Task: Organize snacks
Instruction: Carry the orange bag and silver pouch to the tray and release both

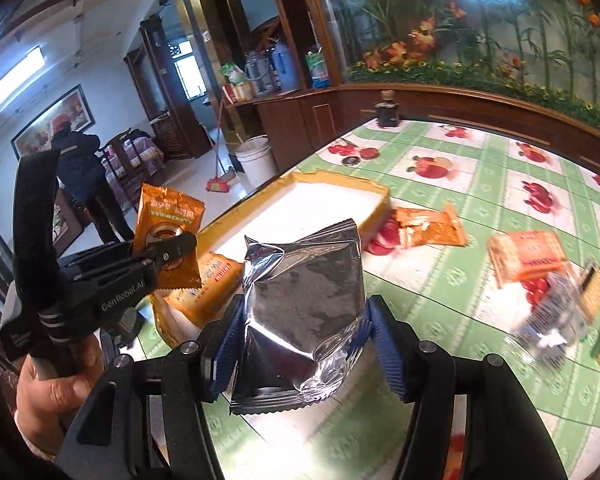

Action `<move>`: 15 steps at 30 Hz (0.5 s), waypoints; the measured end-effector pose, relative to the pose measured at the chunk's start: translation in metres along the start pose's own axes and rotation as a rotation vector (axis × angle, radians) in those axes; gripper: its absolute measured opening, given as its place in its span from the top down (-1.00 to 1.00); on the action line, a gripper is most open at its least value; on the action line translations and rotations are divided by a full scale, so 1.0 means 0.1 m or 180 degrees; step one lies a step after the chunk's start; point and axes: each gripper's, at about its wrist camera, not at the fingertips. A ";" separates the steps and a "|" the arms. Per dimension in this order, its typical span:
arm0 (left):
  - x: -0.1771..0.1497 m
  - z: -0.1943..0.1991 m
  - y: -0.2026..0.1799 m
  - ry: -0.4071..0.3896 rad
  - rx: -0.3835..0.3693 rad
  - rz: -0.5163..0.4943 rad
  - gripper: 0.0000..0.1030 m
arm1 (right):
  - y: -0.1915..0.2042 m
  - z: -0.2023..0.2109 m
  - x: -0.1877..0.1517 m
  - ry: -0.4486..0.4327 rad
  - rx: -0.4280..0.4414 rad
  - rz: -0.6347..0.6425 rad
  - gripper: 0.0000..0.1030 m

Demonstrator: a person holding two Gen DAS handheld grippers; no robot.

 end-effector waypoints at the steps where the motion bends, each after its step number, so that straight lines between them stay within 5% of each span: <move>1: -0.01 -0.03 0.04 0.0017 0.0026 0.0023 0.71 | 0.03 -0.06 0.03 0.0006 0.0026 0.0011 -0.19; 15: -0.18 -0.42 0.26 0.0353 0.0034 0.0158 0.71 | 0.25 -1.03 0.37 0.0246 0.0247 -0.0075 -0.19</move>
Point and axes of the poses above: each gripper's, at about its wrist camera, not at the fingertips, and z roughly against the way its jaws point, y to its left, x to its top, and after that the axes turned 4 degrees about -y, right-handed
